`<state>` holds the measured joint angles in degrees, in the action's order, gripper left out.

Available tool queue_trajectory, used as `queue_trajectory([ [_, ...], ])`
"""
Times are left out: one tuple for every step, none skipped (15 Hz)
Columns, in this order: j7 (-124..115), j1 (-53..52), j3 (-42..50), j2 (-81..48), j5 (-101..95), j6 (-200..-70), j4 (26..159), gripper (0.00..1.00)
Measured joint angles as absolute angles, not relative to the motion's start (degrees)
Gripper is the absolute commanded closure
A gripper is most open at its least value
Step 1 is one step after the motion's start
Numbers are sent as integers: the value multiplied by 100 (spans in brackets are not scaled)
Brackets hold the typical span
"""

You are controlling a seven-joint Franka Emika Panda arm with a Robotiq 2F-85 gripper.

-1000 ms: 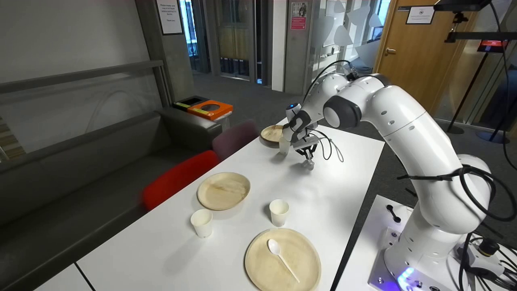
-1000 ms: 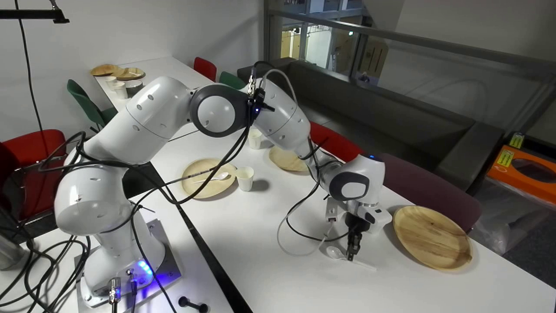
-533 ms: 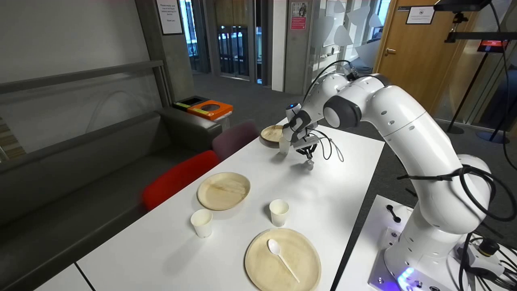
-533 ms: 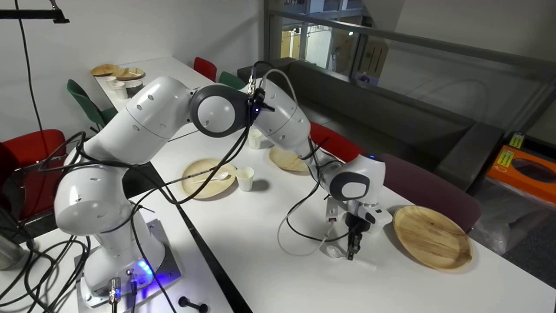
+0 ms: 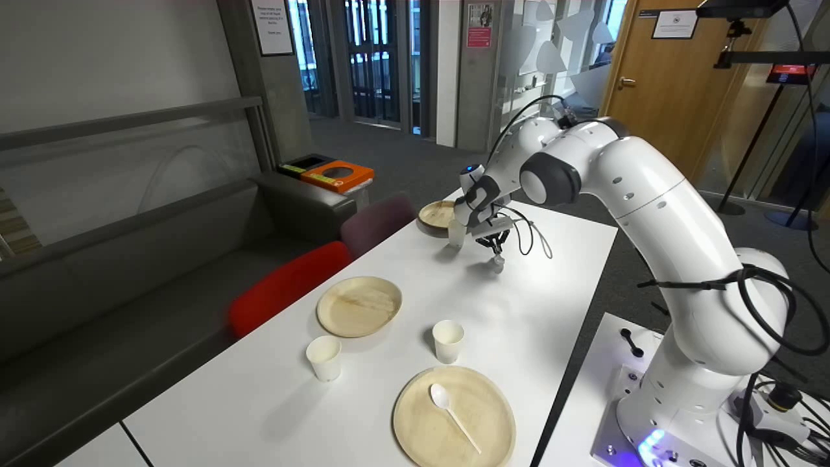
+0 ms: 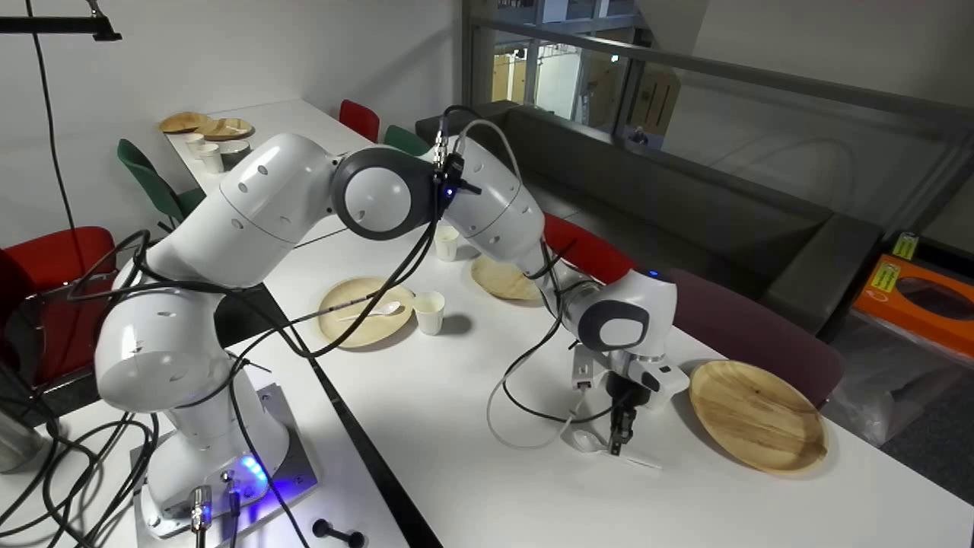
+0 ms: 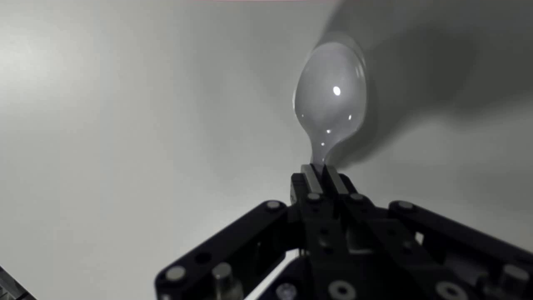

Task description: Put one spoon on the left plate

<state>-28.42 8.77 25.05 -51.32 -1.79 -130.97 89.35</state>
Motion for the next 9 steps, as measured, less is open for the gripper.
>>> queue_trajectory([
  [-2803, 891, 2505, -5107, -179, -13100, 8940, 98],
  [-2757, 904, 2504, -5062, -179, -13102, 8956, 98],
  [-2708, 915, 2505, -5011, -179, -13102, 8980, 98],
  [-2664, 925, 2505, -4966, -179, -13102, 8999, 98],
  [-2626, 932, 2505, -4918, -179, -13102, 9020, 98],
  [-2597, 937, 2505, -4872, -179, -13102, 9039, 98],
  [-2577, 940, 2505, -4842, -179, -13102, 9048, 98],
  [-2547, 940, 2503, -4813, -179, -13102, 9059, 98],
  [-2504, 938, 2492, -4761, -180, -13113, 9092, 98],
])
